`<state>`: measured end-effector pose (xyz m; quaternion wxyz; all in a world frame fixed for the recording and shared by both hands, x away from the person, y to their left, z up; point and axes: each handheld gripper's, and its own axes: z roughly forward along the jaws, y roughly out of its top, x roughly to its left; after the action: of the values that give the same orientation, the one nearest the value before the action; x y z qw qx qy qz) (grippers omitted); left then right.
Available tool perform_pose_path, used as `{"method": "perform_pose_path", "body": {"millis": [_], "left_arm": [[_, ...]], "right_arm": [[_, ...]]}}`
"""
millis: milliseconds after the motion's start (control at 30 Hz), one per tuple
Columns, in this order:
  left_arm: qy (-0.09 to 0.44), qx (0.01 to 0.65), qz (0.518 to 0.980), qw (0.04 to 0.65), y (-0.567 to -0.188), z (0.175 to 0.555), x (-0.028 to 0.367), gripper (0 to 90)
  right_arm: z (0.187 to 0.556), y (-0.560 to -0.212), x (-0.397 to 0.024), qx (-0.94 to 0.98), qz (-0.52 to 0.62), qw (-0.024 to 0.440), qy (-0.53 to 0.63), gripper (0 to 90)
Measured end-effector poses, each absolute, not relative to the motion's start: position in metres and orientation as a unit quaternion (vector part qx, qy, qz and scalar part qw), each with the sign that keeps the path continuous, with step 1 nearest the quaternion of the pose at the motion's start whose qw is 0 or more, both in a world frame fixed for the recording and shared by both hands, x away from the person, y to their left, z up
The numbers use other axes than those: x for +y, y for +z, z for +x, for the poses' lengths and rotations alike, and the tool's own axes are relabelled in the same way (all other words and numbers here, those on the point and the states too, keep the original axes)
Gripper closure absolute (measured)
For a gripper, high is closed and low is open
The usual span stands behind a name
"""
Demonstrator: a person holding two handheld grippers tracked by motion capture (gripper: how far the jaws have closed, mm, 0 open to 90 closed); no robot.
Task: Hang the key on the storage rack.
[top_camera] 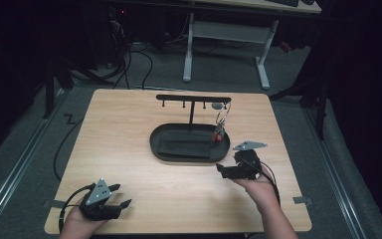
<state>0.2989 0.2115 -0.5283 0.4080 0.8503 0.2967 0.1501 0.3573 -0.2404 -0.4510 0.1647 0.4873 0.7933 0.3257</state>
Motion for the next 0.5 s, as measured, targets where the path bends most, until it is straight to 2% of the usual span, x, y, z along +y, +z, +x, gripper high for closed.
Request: {"method": "perform_pose_path", "body": {"millis": [300,500], "left_arm": [[0.150,0.298,0.848,0.411,-0.528,0.298,0.212,32.5],[0.135,0.300,0.846,0.420,-0.528,0.297,0.210,33.3]], "right_arm": [[0.320,-0.505,-0.253,0.774,0.510,0.133,0.351,13.7],[0.270,-0.520,-0.264,0.766,0.502,0.172,0.362,11.0]]}}
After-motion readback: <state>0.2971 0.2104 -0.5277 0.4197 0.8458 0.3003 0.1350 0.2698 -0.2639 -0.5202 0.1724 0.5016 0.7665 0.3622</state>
